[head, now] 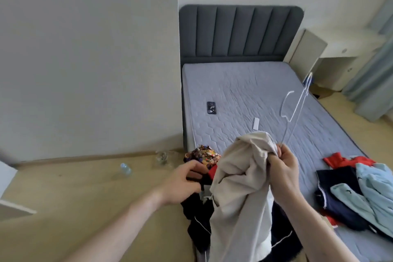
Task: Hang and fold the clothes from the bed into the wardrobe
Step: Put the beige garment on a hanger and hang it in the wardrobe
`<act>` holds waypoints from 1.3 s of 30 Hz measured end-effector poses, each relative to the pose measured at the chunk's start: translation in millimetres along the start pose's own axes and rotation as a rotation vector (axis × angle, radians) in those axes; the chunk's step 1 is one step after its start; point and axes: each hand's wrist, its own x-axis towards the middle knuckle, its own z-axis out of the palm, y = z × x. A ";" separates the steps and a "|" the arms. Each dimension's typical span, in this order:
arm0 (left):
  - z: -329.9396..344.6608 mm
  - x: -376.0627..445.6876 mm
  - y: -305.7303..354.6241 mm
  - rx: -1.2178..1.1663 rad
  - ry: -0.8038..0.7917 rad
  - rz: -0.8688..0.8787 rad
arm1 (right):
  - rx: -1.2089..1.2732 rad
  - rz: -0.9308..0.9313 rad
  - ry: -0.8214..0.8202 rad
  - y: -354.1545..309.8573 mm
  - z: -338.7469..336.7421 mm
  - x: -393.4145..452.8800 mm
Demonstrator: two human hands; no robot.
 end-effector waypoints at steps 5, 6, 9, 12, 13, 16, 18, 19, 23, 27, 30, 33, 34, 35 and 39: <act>2.2 -44.6 -35.6 0.131 -0.022 0.061 | 0.172 0.123 -0.181 -39.2 33.9 -27.2; -1.2 -47.0 -31.2 0.104 0.010 0.081 | 0.184 0.135 -0.226 -47.2 38.8 -32.4; -17.2 -47.8 -19.3 0.062 0.022 0.081 | 0.224 0.177 -0.332 -71.4 49.4 -45.6; -29.3 -48.9 -18.3 0.049 0.025 0.101 | 0.257 0.201 -0.351 -85.3 50.9 -45.3; -33.9 -52.9 -16.0 0.047 0.034 0.117 | 0.275 0.203 -0.348 -91.5 50.8 -46.5; -47.4 -64.1 -10.5 0.011 0.038 0.159 | 0.288 0.177 -0.392 -104.2 50.2 -44.0; -54.6 -70.1 -11.4 -0.008 0.039 0.163 | 0.278 0.174 -0.406 -111.1 52.5 -44.6; -57.3 -71.1 -11.0 -0.004 0.056 0.162 | 0.280 0.180 -0.406 -114.4 55.2 -45.7; -55.1 -64.7 -11.5 0.206 0.104 0.120 | 0.276 0.189 -0.508 -116.0 66.2 -44.5; -56.8 -58.8 -31.1 0.362 0.239 0.076 | 0.225 0.184 -0.517 -113.3 63.8 -35.5; -79.9 -56.5 -48.9 0.228 0.416 0.092 | 0.136 0.148 -0.430 -108.3 46.2 -23.1; -106.1 -67.6 -31.0 0.032 0.585 0.087 | -0.044 0.086 -0.372 -99.4 27.1 -8.8; -111.8 -70.2 -21.9 -0.019 0.613 0.088 | -0.121 0.062 -0.364 -94.4 23.1 -3.5; -116.2 -71.8 -11.4 -0.050 0.640 0.098 | -0.196 0.035 -0.359 -89.9 20.8 1.0; -124.7 -76.9 39.9 -0.260 0.689 0.191 | -0.452 -0.018 -0.284 -62.4 13.9 16.7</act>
